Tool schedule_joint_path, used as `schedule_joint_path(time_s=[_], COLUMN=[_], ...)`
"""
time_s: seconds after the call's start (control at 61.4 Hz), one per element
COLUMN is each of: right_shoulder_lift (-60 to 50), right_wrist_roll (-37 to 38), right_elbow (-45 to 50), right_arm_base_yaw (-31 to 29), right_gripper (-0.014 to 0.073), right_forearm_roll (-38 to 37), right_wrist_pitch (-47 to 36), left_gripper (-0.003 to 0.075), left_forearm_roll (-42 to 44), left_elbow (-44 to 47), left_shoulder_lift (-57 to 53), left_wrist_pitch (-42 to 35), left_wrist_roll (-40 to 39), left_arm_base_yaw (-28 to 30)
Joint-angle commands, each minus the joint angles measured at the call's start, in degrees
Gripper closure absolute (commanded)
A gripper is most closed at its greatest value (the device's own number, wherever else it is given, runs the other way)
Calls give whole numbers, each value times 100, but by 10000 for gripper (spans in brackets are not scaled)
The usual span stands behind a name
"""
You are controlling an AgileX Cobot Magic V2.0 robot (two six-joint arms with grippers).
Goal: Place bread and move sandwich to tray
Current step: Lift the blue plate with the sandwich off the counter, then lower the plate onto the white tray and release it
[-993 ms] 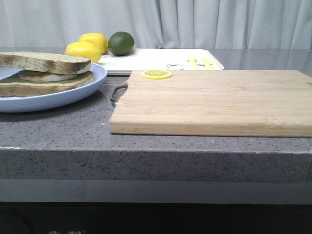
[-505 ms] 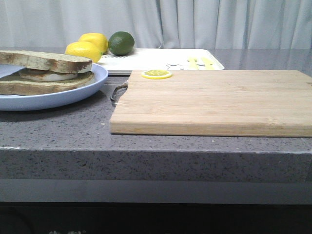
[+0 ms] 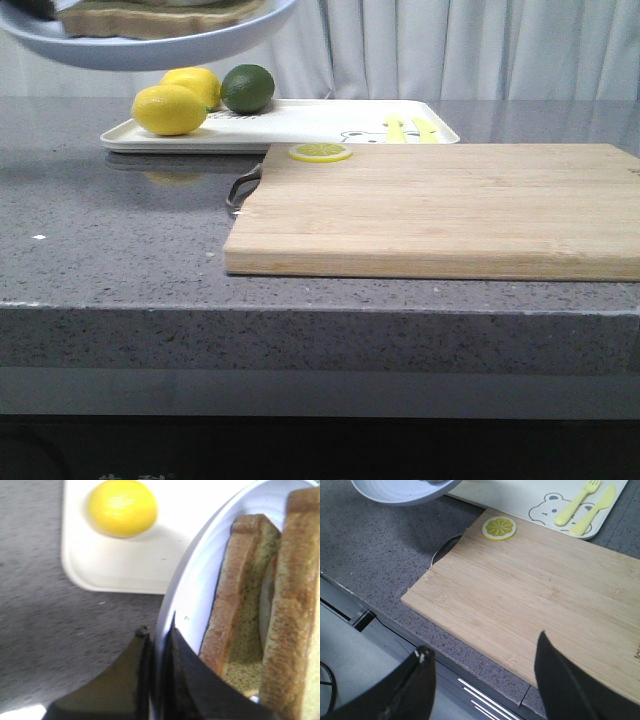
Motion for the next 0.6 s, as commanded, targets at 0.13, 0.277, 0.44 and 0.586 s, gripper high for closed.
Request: schedule_joint_path(time_s=[0.13,0.277,0.44,0.586], right_shoulder_lift=[-14,-14,-14,-14], right_wrist_roll=[-40,-40,-40,-40], right_elbow=[-121,-121,-121,-121], right_arm_base_yaw=[-1,-1,-1,-1], right_gripper=[138,138,138,138], right_forearm_roll=[-21,-21,-21,-21], right_wrist_pitch=[-348,-348,-348,-348], left_gripper=[741,741,741,741], left_forearm_roll=[-691,-664,-640,-214], left_elbow=[-747,-1301,-1581,-1617], left_shoulder_lift=[230,841,1349,1556], left_wrist_pitch=[-171,565,701,561], left_wrist_roll=[-708,-1098,-1431,-1677], left_arm_base_yaw=[-556,-635,-649,-649])
